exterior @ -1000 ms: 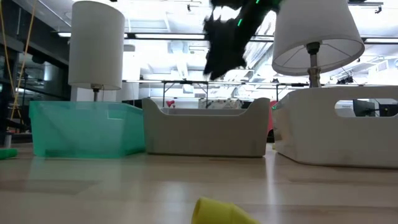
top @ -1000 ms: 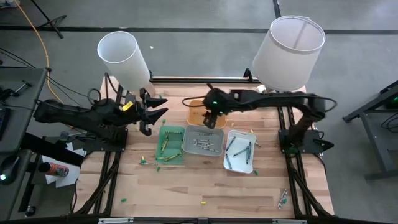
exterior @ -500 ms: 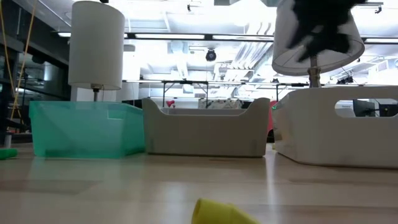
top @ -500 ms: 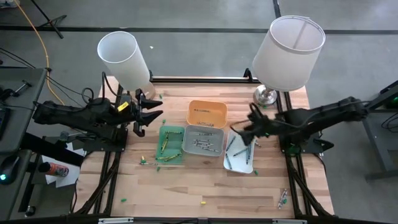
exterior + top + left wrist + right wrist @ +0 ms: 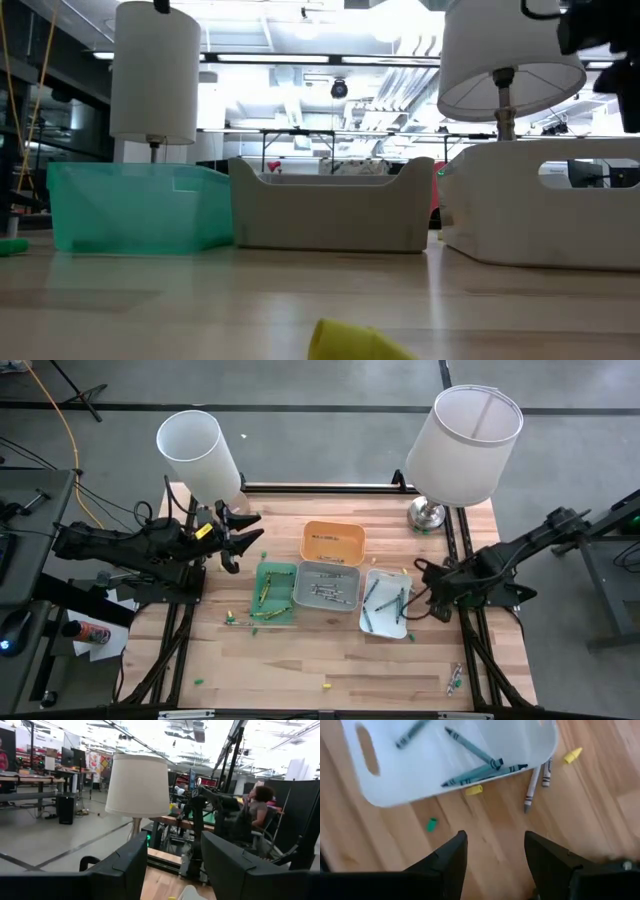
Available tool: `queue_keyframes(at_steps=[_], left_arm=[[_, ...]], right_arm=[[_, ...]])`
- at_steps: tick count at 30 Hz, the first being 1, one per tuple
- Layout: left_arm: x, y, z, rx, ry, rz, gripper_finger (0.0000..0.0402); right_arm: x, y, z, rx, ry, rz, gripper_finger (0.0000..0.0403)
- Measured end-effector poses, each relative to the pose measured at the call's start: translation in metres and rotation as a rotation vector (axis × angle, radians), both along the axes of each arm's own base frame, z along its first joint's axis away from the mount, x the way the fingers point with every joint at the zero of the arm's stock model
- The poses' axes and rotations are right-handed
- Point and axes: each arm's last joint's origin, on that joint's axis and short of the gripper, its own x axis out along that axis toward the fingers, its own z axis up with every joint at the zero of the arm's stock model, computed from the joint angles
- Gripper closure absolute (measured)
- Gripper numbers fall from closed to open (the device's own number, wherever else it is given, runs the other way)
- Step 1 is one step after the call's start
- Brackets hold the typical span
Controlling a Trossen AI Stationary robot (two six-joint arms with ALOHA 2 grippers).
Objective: Sort crayons
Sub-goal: Put the gray crayon into the yellow bin
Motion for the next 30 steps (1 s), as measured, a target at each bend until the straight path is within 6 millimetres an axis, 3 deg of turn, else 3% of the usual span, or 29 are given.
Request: queue_keyframes(at_steps=[8,16,20,30], left_arm=[[0.0,0.0,0.0,0.0,0.0,0.0,0.0229],[0.0,0.0,0.0,0.0,0.0,0.001,0.0229],[0.0,0.0,0.0,0.0,0.0,0.002,0.0229],[0.0,0.0,0.0,0.0,0.0,0.002,0.0229]], right_arm=[[0.0,0.0,-0.056,-0.069,-0.004,0.079,0.0213],[-0.005,-0.009,-0.09,-0.156,-0.011,0.035,0.0213],[-0.003,-0.01,-0.099,-0.141,-0.051,0.013,0.0217],[0.002,-0.017,-0.101,-0.21,-0.104,-0.02,0.0258]])
